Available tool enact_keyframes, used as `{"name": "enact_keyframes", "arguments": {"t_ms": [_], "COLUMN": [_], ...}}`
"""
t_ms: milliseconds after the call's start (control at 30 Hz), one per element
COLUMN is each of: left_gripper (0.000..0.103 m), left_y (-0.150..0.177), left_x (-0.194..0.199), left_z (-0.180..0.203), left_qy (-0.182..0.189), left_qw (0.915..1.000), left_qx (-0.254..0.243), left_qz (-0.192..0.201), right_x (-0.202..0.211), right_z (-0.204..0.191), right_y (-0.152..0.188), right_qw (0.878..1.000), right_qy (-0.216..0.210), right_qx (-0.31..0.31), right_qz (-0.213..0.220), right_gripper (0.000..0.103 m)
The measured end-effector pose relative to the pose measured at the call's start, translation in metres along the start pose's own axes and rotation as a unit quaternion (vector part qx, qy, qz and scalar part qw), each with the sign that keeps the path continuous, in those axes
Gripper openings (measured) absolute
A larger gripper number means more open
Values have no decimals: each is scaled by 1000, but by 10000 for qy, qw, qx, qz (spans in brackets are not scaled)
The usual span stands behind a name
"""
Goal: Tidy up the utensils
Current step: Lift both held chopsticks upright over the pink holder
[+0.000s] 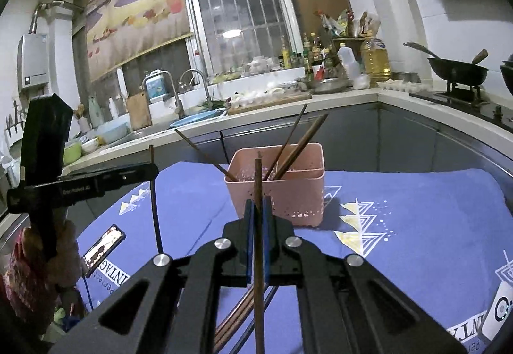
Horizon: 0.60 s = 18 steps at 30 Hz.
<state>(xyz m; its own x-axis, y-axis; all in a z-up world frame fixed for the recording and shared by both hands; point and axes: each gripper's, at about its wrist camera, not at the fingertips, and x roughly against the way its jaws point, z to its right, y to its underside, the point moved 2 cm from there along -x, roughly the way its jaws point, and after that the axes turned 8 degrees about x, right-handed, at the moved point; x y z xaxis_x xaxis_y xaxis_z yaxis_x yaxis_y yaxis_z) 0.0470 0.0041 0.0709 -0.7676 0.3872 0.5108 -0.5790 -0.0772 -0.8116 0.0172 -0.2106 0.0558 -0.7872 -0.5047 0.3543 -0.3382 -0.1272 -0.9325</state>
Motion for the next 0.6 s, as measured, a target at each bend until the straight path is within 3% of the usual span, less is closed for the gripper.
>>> {"name": "enact_keyframes", "arguments": {"t_ms": [167,333,500,600], "left_gripper": [4,4,4,4], "left_y": [-15,-70,-142,-167], "left_x": [-2,10,16,7], "left_z": [4,13,24,24], "left_qy": [138,380,117,-265], "left_qw": [9999,9988,9946,9893], "left_qx": [54,39,-134,-270], "left_qz": [-26,316,1022,1406], "right_x": [5,-12,-42,-67], "right_z": [-2,3,15,20], "right_y": [-25,-87,-150,-173], "right_qw": [9997,9972,9915,9859], "right_qy": [-55,-173,23,291], "right_qx": [70,125,-48,-153], "right_qz": [248,716,1301,1642], "right_gripper": [5,5,5,5]}}
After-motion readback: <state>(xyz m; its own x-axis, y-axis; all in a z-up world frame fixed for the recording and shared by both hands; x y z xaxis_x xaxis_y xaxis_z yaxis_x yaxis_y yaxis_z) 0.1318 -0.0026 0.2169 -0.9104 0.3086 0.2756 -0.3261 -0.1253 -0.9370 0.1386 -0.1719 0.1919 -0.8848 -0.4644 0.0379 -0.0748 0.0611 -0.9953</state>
